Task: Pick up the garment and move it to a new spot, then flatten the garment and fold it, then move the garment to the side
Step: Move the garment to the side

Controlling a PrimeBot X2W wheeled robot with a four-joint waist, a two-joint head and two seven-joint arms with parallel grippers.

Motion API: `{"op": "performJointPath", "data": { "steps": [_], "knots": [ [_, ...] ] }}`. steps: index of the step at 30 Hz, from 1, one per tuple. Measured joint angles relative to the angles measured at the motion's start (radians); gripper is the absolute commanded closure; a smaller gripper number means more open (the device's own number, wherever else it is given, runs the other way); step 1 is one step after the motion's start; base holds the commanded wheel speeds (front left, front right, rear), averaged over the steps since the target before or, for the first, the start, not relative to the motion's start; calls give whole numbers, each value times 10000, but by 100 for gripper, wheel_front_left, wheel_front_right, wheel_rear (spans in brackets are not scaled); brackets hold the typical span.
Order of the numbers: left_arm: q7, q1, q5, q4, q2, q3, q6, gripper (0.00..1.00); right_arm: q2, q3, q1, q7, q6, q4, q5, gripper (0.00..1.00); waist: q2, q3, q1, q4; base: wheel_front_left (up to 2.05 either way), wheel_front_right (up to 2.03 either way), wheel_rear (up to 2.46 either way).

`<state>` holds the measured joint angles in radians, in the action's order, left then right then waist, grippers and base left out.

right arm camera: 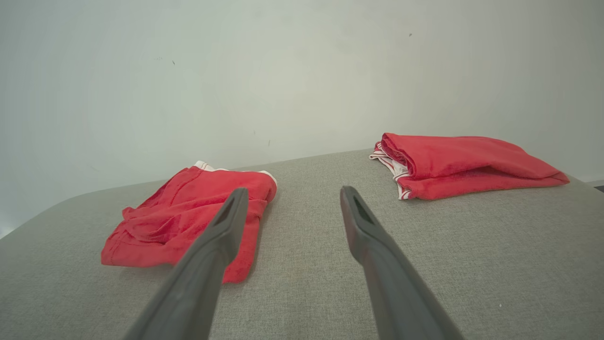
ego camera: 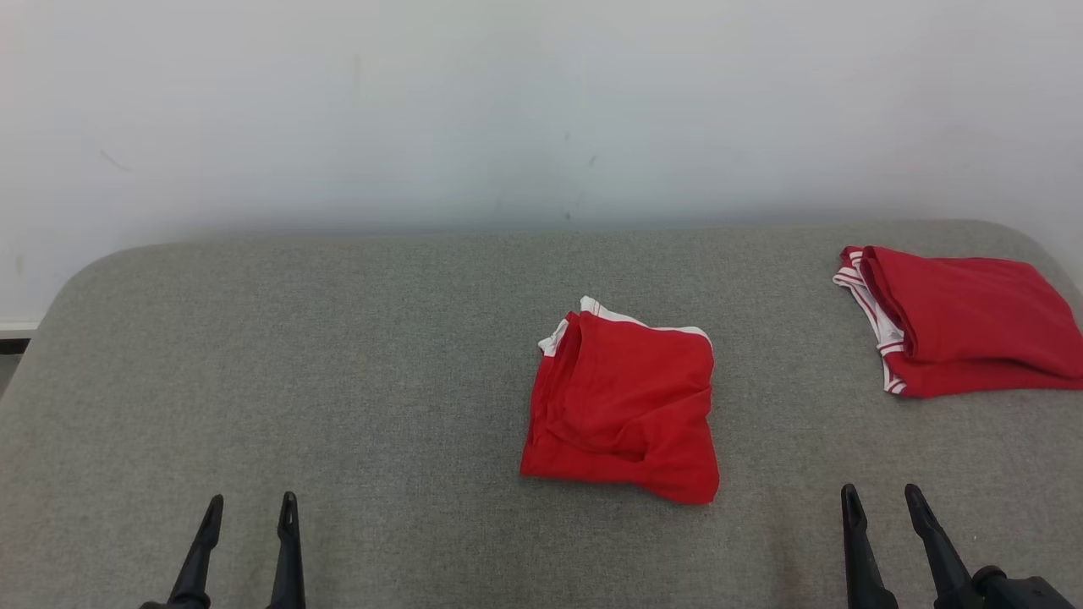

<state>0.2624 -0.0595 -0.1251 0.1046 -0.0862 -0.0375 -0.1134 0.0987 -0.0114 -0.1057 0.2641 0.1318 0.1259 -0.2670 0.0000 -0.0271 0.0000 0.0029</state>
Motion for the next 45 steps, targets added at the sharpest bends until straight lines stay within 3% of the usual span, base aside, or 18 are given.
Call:
{"op": "performJointPath", "data": {
  "steps": [14,19,33,45],
  "knots": [
    [0,16,0,36,6,-71,-8,0,-15,63,47,-2,0,161,-38,0,0,-28,0,38,0,0,0],
    [0,99,2,81,59,81,-10,0,240,-31,758,-107,0,616,-176,0,0,-6,0,182,0,0,0],
    [0,846,-79,456,173,581,-77,0,470,-313,4237,-1860,0,3486,105,0,0,445,1,1038,0,0,0],
    [0,1458,-173,629,276,832,-100,0,334,-27,6004,-2102,0,6126,311,0,1,1318,1,1694,0,0,0]
  ]
}}
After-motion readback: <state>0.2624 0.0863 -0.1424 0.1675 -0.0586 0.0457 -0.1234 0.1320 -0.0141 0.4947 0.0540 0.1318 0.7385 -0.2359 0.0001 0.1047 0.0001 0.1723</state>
